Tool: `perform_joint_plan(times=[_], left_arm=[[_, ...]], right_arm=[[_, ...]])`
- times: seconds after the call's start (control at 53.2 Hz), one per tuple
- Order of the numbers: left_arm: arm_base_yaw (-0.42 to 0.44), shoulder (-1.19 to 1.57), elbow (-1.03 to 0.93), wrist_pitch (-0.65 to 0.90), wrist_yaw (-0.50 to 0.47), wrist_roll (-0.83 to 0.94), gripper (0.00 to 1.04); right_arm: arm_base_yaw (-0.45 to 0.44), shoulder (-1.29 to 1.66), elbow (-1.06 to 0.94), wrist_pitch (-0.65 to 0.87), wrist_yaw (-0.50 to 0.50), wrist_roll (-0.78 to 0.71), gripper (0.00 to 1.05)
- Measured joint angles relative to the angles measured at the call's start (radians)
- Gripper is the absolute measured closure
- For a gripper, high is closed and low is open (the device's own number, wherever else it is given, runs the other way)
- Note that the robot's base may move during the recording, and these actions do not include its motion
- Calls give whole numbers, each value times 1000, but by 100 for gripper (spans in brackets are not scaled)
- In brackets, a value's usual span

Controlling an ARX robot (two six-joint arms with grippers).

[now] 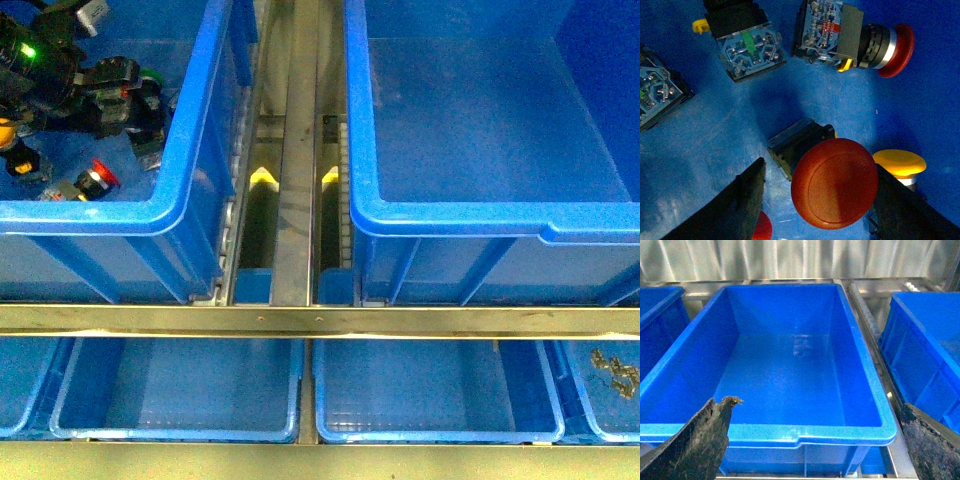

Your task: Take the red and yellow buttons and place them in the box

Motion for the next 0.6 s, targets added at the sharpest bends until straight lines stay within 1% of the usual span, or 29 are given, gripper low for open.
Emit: perform_joint_plan(times=[0.15,0.188,0.414,0.602], left_arm=[[0,0,0,0,0,-1,69],[0,0,0,0,0,-2,71],[14,0,-1,24,3,-31,72],[74,-44,-37,141,72,-220,72]], right_arm=[[0,0,0,0,0,0,6],[0,0,0,0,0,0,6],[0,0,0,0,0,0,6],[0,0,0,0,0,0,6]])
